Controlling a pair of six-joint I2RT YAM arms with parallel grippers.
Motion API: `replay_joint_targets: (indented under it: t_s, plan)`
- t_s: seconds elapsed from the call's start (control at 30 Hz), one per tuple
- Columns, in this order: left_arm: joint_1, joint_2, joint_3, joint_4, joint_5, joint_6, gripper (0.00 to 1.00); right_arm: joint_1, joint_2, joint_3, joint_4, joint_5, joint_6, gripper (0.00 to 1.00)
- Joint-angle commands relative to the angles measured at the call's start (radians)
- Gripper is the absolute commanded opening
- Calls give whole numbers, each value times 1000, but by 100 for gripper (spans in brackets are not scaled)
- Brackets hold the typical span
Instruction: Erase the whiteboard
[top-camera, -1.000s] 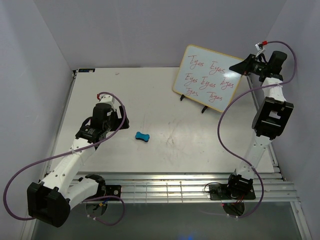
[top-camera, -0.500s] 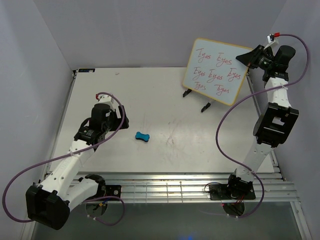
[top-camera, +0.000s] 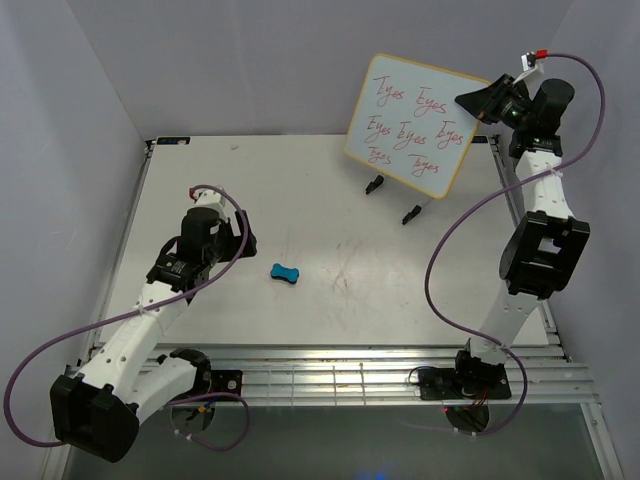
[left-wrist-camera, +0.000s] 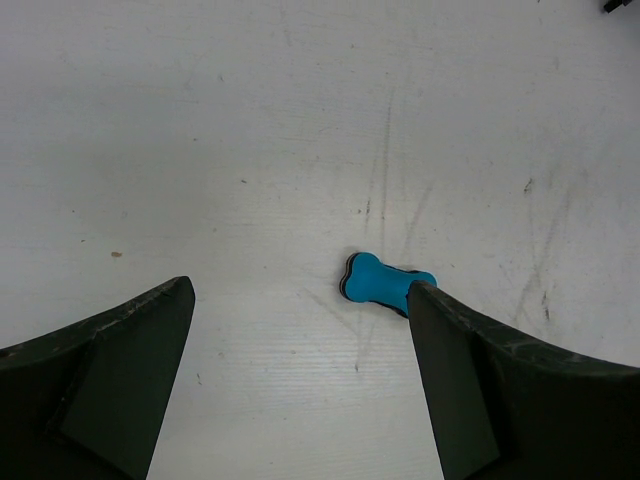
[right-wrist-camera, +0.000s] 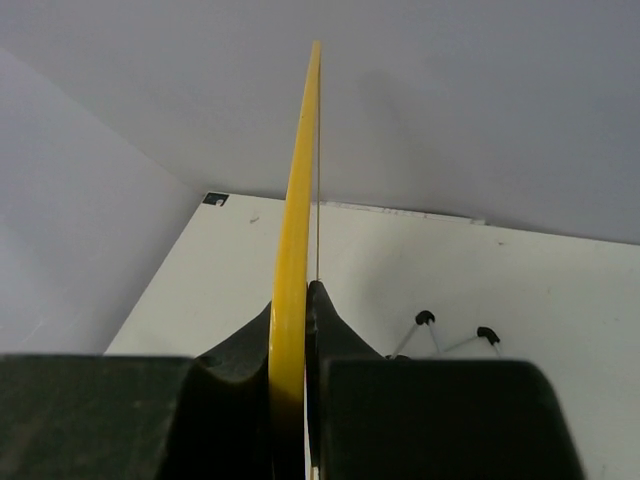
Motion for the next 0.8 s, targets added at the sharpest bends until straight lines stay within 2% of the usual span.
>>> replay_joint_targets:
  t_s: [0.0, 0.07, 0.17, 0.33, 0.47, 0.53, 0.6, 0.67, 0.77]
  plan:
    - [-3, -28, 0, 5, -36, -13, 98, 75, -195, 3, 151, 64, 10, 8]
    - [-3, -30, 2, 0, -66, -20, 98, 124, -297, -123, 172, 113, -26, 8]
    - [-3, -33, 6, -9, -96, -39, 98, 215, -476, -379, 229, 324, -145, 8]
    - [-3, -23, 20, -20, -119, -62, 98, 355, -713, -753, 338, 495, -291, 8]
    - [-3, -22, 25, -21, -118, -65, 98, 451, -905, -1050, 389, 548, -353, 8]
    - [-3, -20, 26, -20, -115, -63, 98, 477, -969, -1143, 404, 557, -385, 8]
    - [-2, -22, 26, -21, -115, -63, 98, 514, -1078, -1308, 487, 583, -414, 8]
    - [-2, -20, 25, -20, -110, -65, 98, 530, -1178, -1398, 521, 597, -428, 8]
    - [-2, -11, 34, -23, -86, -83, 98, 534, -1288, -1487, 440, 586, -475, 8]
